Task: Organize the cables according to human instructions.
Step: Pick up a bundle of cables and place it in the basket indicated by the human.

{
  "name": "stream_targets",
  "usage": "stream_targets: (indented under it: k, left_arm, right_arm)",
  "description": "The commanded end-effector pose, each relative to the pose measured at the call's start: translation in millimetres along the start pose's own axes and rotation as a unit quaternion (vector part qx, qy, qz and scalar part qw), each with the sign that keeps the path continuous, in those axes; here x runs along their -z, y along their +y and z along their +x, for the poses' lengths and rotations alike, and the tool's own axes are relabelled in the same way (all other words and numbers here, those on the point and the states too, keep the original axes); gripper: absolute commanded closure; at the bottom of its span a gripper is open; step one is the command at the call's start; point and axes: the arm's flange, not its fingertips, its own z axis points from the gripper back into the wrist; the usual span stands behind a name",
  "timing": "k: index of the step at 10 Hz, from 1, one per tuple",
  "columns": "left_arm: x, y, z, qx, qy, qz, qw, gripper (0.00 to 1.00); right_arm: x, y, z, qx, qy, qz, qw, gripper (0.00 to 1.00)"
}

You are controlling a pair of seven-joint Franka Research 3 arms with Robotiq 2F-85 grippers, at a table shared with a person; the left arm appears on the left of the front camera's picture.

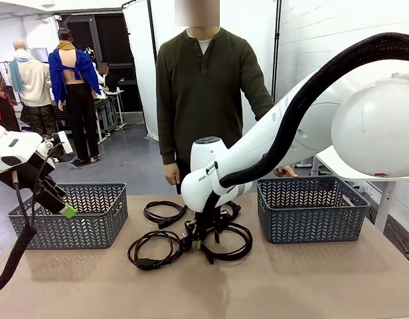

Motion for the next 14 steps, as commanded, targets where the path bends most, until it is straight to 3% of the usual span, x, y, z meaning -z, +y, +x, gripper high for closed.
stream_targets:
  k: [1,2,7,11,14]
  left_arm:
    - [0,-1,-1,-0.007,-0.003,-0.004,1.000,0.00]
    - [0,-1,-1,-0.007,-0.003,-0.004,1.000,0.00]
    - [0,-1,-1,-0.007,-0.003,-0.004,1.000,0.00]
    - [0,-1,-1,-0.007,-0.003,-0.004,1.000,0.00]
    - [0,-1,-1,-0.007,-0.003,-0.004,1.000,0.00]
  right_arm:
    - [4,2,8,0.014,0.011,-0.014,1.000,0.94]
    - [4,2,8,0.015,0.010,-0.012,1.000,1.00]
    - [4,-1,8,0.036,0.028,0.008,0.999,1.00]
    - [-32,-6,1,0.094,0.021,-0.015,0.995,1.00]
    - [-67,-7,-9,0.044,0.013,0.000,0.999,1.00]
